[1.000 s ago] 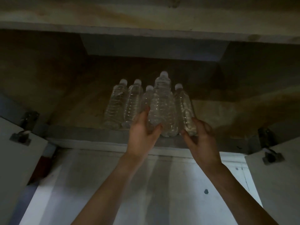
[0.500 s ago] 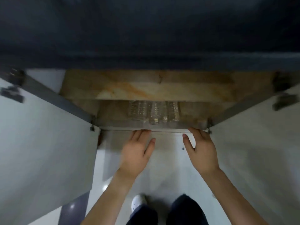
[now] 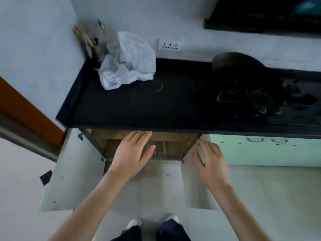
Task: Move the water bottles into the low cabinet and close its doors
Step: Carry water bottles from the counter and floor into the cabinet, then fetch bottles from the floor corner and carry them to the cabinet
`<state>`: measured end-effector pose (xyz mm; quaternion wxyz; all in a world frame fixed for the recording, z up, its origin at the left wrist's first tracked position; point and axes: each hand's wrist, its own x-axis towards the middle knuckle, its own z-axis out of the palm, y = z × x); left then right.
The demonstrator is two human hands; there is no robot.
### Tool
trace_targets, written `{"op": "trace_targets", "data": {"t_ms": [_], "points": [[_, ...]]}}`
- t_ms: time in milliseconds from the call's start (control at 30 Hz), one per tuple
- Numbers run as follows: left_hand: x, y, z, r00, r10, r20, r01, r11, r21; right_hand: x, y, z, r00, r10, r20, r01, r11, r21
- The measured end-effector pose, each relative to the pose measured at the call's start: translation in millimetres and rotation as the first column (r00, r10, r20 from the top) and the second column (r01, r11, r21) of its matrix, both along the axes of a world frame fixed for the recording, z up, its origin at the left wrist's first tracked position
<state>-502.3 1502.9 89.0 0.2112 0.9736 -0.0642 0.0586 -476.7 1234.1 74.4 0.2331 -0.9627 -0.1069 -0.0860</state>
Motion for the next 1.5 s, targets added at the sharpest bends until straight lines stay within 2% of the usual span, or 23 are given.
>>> {"op": "trace_targets", "data": {"t_ms": [167,300,500,600,867,1033,1267,1500], "points": [[-18,2,2,0.982,-0.19,0.003,0.189,0.98,0.06,-68,1,3,0.988,-0.145,0.054,0.146,0.989,-0.019],[-40,3,-28,0.924,-0.364,-0.12,0.378,0.916,0.135,-142,6,-32,0.942,-0.334,-0.038,0.331,0.941,-0.074],[-69,-14,-62,0.779,-0.569,-0.264,0.605,0.793,0.076,-238,-1,-59,0.782,-0.605,-0.148,0.59,0.796,-0.135],[-68,-42,-58,0.713,-0.654,-0.252,0.688,0.722,0.072,-266,-12,-49,0.7,-0.697,-0.157,0.683,0.717,-0.138],[-63,-169,-37,0.525,-0.84,-0.133,0.85,0.527,0.028,-309,-83,-17,0.533,-0.845,-0.048,0.838,0.535,-0.112],[-84,-267,-46,0.384,-0.91,-0.155,0.922,0.386,0.02,-347,-152,-27,0.422,-0.906,-0.026,0.904,0.422,-0.071],[-137,-410,-56,0.315,-0.935,-0.163,0.948,0.319,0.001,-407,-258,-44,0.283,-0.956,-0.081,0.952,0.29,-0.096],[-150,-552,-27,0.235,-0.971,-0.043,0.972,0.235,-0.008,-424,-372,-28,0.153,-0.987,-0.05,0.988,0.154,-0.031]]}}
